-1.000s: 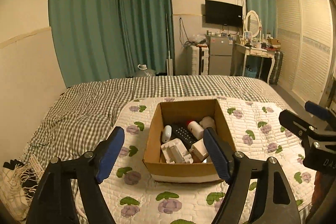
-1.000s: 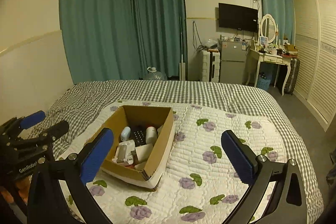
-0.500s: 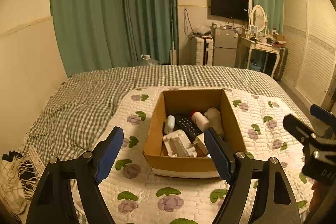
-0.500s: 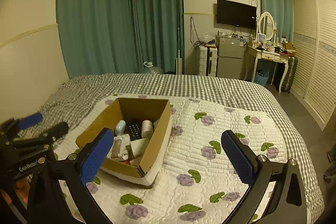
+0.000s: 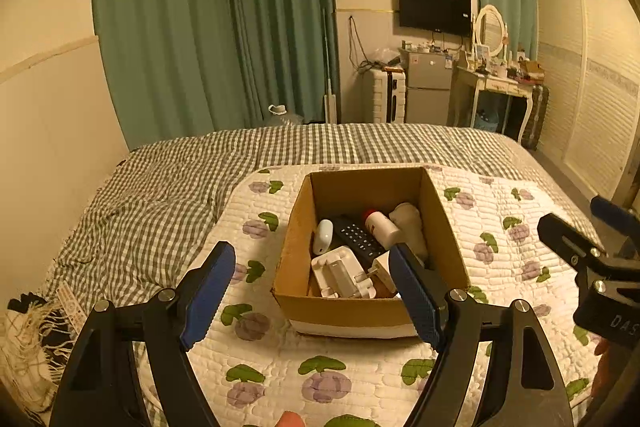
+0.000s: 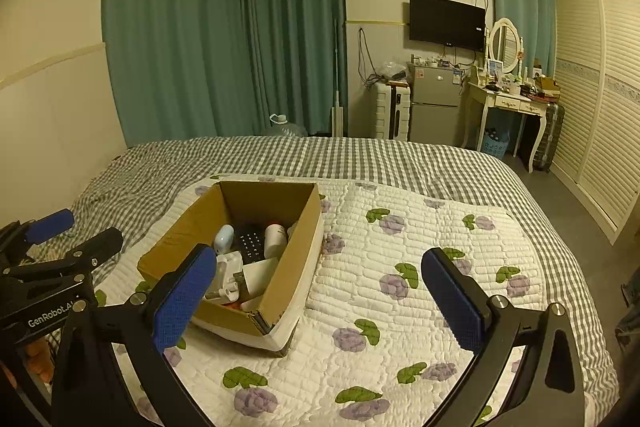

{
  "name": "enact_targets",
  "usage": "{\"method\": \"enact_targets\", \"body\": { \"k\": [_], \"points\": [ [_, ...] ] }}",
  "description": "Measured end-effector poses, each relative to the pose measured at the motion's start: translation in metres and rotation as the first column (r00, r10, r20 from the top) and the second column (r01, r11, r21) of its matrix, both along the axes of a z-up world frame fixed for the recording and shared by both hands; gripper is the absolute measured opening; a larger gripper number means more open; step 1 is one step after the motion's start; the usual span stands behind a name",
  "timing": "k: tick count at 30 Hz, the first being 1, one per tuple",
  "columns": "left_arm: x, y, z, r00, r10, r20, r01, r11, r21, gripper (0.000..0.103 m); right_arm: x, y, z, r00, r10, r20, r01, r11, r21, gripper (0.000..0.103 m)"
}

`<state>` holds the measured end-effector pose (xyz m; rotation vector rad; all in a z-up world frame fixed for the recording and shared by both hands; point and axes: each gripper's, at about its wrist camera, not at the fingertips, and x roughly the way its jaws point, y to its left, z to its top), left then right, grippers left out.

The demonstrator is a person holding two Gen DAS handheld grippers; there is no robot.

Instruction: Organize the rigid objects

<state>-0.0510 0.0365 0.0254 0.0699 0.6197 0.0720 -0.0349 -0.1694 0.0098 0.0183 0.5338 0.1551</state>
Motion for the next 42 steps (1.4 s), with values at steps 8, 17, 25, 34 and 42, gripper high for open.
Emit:
{"method": "enact_targets", "body": {
  "k": [8,17,25,34,42],
  "points": [
    [0.002,0.004,-0.002,1.000,0.022,-0.007,-0.022,1.000,-0.009,0.082,0.002,0.001,-0.001,1.000,-0.001,-0.015,0.001,1.000,0.006,0.103],
    [0.001,0.006,-0.007,1.000,0.014,-0.017,-0.015,1.000,-0.008,0.082,0.001,0.007,-0.006,1.000,0.008,-0.018,-0.008,1.000,-0.009,0.103],
    [0.001,0.010,-0.008,1.000,0.013,-0.023,-0.014,1.000,-0.023,0.082,0.002,0.011,-0.008,1.000,0.012,-0.027,-0.012,1.000,-0.018,0.103],
    [0.001,0.009,-0.009,1.000,0.000,-0.023,-0.001,1.000,-0.016,0.082,0.002,0.013,-0.010,0.999,0.017,-0.033,-0.018,1.000,-0.025,0.103],
    [0.000,0.007,-0.009,1.000,-0.002,-0.023,0.002,1.000,-0.015,0.082,0.002,0.013,-0.010,0.999,0.017,-0.038,-0.018,1.000,-0.023,0.103]
  ]
}}
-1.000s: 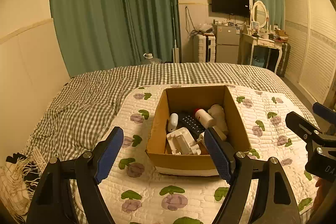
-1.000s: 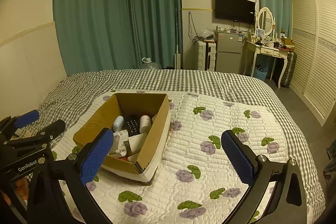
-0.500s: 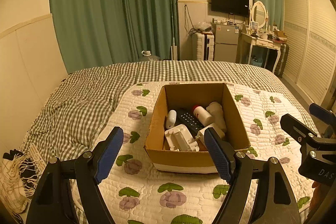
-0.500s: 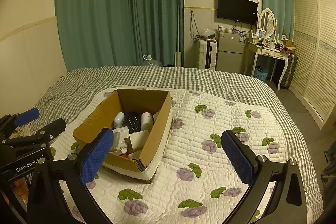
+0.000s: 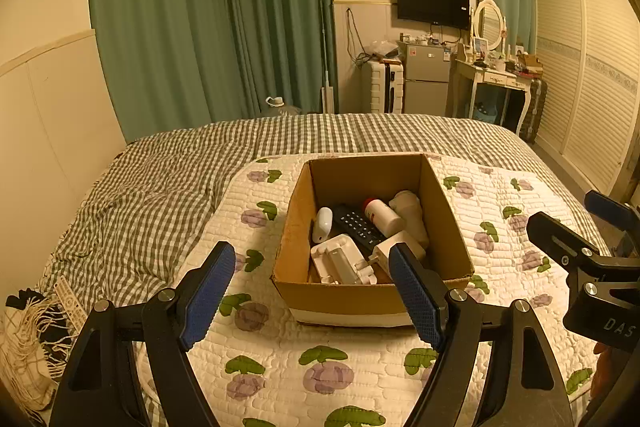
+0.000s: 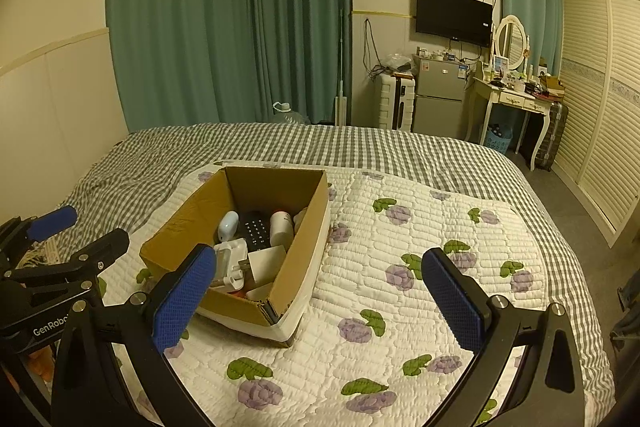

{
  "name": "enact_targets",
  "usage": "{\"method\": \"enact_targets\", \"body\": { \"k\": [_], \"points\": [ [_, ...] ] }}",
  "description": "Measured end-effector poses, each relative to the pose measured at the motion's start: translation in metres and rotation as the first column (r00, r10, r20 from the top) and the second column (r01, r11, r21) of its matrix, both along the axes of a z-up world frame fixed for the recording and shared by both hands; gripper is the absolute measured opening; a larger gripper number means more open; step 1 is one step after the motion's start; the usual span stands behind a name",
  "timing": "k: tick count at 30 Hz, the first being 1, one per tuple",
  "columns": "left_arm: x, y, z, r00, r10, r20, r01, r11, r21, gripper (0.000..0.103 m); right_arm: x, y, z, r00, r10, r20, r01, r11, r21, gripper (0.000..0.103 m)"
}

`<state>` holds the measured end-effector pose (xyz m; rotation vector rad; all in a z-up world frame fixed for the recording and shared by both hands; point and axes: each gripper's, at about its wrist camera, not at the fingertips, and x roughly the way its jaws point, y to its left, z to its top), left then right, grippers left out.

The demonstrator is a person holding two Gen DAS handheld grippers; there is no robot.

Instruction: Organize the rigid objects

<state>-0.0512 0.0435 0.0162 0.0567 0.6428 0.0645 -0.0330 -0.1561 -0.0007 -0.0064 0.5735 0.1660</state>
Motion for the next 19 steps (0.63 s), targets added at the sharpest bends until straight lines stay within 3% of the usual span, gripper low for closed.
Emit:
{"method": "enact_targets", "body": {
  "k": [19],
  "points": [
    [-0.0027,-0.0006,-0.0021,1.000,0.003,0.012,-0.003,1.000,0.014,0.082,-0.0005,0.0011,-0.0008,1.000,0.001,-0.008,-0.001,1.000,-0.003,0.103]
  ]
}}
